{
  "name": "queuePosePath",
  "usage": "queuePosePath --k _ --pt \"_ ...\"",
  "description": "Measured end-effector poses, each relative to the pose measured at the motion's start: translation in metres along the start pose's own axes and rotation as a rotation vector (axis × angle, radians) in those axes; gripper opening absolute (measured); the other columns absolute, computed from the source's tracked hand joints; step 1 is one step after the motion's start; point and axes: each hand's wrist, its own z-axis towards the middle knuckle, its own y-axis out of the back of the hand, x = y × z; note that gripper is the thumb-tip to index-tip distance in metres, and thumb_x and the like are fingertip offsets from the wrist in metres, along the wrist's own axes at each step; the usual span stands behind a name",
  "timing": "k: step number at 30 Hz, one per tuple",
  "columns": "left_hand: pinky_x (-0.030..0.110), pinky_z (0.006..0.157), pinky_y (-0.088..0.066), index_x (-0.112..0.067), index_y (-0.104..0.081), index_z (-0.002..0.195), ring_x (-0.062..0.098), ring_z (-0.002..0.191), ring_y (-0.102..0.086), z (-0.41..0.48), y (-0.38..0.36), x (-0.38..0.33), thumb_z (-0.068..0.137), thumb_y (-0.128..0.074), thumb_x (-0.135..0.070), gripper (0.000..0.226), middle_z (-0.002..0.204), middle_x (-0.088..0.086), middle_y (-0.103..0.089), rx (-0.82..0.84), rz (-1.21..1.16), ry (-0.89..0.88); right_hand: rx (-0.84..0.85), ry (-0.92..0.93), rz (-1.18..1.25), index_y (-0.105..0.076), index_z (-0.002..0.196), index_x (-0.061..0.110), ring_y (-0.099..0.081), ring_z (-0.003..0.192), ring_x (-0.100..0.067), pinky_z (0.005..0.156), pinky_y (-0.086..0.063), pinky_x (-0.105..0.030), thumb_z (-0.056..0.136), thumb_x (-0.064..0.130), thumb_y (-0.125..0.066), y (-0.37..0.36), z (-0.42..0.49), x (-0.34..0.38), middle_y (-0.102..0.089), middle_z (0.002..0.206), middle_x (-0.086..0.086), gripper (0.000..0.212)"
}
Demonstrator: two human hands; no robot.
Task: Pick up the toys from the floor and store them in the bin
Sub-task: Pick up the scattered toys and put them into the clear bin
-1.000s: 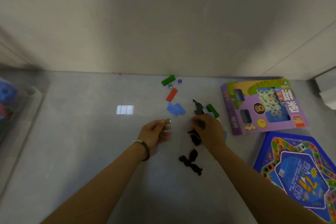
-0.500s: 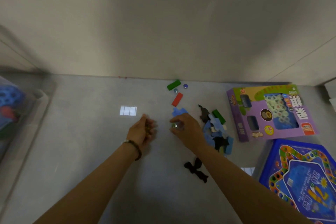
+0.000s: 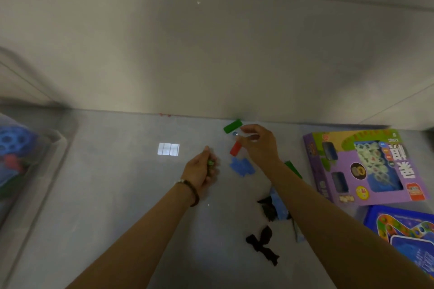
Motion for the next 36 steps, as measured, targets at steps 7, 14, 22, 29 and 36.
queuePosePath --k 7,14,22,29,36 --pt "0.010 0.033 -0.031 -0.016 -0.055 0.067 -0.002 0.031 -0.042 0.016 0.007 -0.009 0.095 -0.045 -0.038 0.036 0.038 -0.014 -0.052 -0.026 0.060 -0.106 0.016 0.042 -0.174 -0.067 0.094 0.008 -0.054 0.078 -0.017 0.075 -0.048 -0.029 0.083 0.018 -0.070 -0.023 0.012 0.000 -0.065 0.092 -0.010 0.016" --pt "0.009 0.032 -0.031 -0.015 -0.055 0.064 -0.002 0.029 -0.040 0.025 0.008 -0.019 0.094 -0.048 -0.037 0.037 0.034 -0.013 -0.048 -0.061 0.137 -0.154 0.077 -0.442 1.050 -0.060 0.077 0.011 -0.062 0.058 -0.011 0.054 -0.050 -0.022 0.092 0.015 -0.049 0.003 0.021 0.012 -0.067 0.068 -0.001 0.019" --pt "0.009 0.032 -0.031 -0.015 -0.055 0.065 -0.002 0.029 -0.040 0.026 0.011 -0.013 0.094 -0.048 -0.036 0.036 0.033 -0.013 -0.048 -0.086 0.148 -0.144 -0.068 -0.099 -0.024 -0.063 0.093 0.012 -0.046 0.057 -0.008 0.053 -0.039 -0.007 0.080 0.018 -0.071 0.002 0.038 -0.016 -0.049 0.063 0.003 0.016" --pt "0.010 0.032 -0.031 -0.015 -0.055 0.062 0.001 0.032 -0.040 0.017 0.012 -0.020 0.093 -0.049 -0.039 0.039 0.038 -0.009 -0.048 -0.115 0.157 -0.112 -0.050 -0.465 0.455 -0.057 0.079 0.009 -0.043 0.051 -0.011 0.047 -0.037 -0.022 0.092 0.021 -0.053 0.004 0.021 0.011 -0.051 0.066 -0.002 0.018" --pt "0.014 0.038 -0.026 -0.017 -0.057 0.060 0.005 0.036 -0.036 -0.043 0.061 -0.113 0.094 -0.046 -0.040 0.042 0.058 -0.001 -0.050 -0.065 0.277 -0.261 0.393 -0.640 0.820 -0.051 0.072 0.005 -0.050 0.063 -0.019 0.048 -0.045 -0.021 0.096 0.006 -0.034 -0.007 -0.056 0.128 -0.054 0.071 -0.009 0.029"
